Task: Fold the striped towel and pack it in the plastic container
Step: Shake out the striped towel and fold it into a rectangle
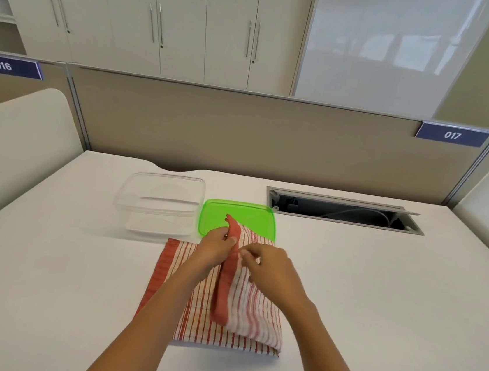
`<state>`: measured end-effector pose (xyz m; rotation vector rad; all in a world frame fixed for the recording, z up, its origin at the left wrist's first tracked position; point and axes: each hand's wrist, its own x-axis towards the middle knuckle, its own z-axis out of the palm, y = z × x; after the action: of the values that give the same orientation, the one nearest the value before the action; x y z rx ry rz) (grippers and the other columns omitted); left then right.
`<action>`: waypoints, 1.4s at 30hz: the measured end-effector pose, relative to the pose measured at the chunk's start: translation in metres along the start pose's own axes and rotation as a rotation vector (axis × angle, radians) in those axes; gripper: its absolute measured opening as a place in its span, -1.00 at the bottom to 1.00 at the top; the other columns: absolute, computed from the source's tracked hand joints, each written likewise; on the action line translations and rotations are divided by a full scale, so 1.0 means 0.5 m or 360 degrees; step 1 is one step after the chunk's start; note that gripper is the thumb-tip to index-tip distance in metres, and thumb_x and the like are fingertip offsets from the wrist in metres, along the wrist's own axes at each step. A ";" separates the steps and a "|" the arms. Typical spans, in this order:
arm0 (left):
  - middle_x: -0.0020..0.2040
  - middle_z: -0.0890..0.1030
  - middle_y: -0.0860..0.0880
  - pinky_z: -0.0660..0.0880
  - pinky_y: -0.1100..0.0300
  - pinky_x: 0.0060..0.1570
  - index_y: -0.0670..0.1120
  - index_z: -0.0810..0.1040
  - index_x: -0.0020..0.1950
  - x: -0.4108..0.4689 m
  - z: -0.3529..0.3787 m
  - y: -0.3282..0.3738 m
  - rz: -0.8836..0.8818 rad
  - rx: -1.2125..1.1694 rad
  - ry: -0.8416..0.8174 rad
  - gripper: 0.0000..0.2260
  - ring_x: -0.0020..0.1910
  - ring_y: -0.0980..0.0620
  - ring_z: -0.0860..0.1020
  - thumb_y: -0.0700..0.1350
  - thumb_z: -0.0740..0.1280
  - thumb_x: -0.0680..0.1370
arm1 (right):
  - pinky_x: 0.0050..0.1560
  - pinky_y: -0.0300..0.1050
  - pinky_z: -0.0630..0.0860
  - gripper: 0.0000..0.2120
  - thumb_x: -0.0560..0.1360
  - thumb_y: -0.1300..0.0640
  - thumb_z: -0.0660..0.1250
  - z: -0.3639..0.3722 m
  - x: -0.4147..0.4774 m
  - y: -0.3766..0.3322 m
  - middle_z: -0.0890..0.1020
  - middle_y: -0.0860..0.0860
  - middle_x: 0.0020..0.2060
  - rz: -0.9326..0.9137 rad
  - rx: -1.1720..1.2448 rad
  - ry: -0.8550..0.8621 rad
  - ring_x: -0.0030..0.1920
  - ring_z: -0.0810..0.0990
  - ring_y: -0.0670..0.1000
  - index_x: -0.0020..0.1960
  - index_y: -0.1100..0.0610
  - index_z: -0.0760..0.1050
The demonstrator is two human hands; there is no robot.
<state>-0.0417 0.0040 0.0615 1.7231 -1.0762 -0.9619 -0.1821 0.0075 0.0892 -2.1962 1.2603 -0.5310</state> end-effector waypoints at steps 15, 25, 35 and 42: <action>0.25 0.55 -0.24 0.38 0.03 0.19 -0.15 0.42 0.33 0.021 -0.149 -0.152 -0.0020 0.0487 0.0466 -0.69 0.23 -0.22 0.49 -0.18 0.13 0.60 | 0.18 -0.08 0.43 -0.56 0.56 -0.07 0.19 0.127 -0.005 0.145 0.47 0.07 0.23 0.0372 0.0053 0.0142 0.21 0.50 0.02 0.36 0.11 0.32; 0.13 0.63 -0.19 0.50 -0.06 0.14 -0.11 0.50 0.28 -0.009 -0.162 -0.236 -0.0059 0.0573 0.0644 -0.71 0.09 -0.17 0.58 -0.10 0.22 0.58 | 0.21 -0.05 0.49 -0.55 0.56 0.06 0.19 0.187 -0.014 0.141 0.34 0.06 0.32 0.0299 -0.0096 0.0028 0.26 0.43 0.04 0.42 0.02 0.23; 0.02 0.64 -0.10 0.54 0.19 -0.30 0.00 0.44 0.31 -0.014 -0.189 -0.221 -0.0219 0.0309 0.0267 -0.64 -0.11 -0.02 0.59 0.05 0.27 0.54 | 0.14 -0.10 0.53 -0.57 0.59 0.03 0.12 0.202 -0.018 0.156 0.34 0.06 0.30 0.0307 -0.0181 0.0029 0.21 0.46 0.01 0.43 0.03 0.22; -0.05 0.67 0.02 0.52 0.26 -0.13 0.00 0.56 0.17 -0.052 -0.186 -0.237 -0.0078 0.0260 0.0181 -0.76 -0.07 0.04 0.63 0.00 0.32 0.52 | 0.11 -0.13 0.53 -0.59 0.59 0.06 0.12 0.203 -0.021 0.156 0.35 0.07 0.28 0.0263 -0.0218 0.0060 0.16 0.48 0.01 0.43 0.07 0.24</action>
<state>0.0654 0.0830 -0.0141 1.9212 -1.0667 -0.8136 -0.1794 0.0111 -0.0390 -2.1754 1.5229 -0.4333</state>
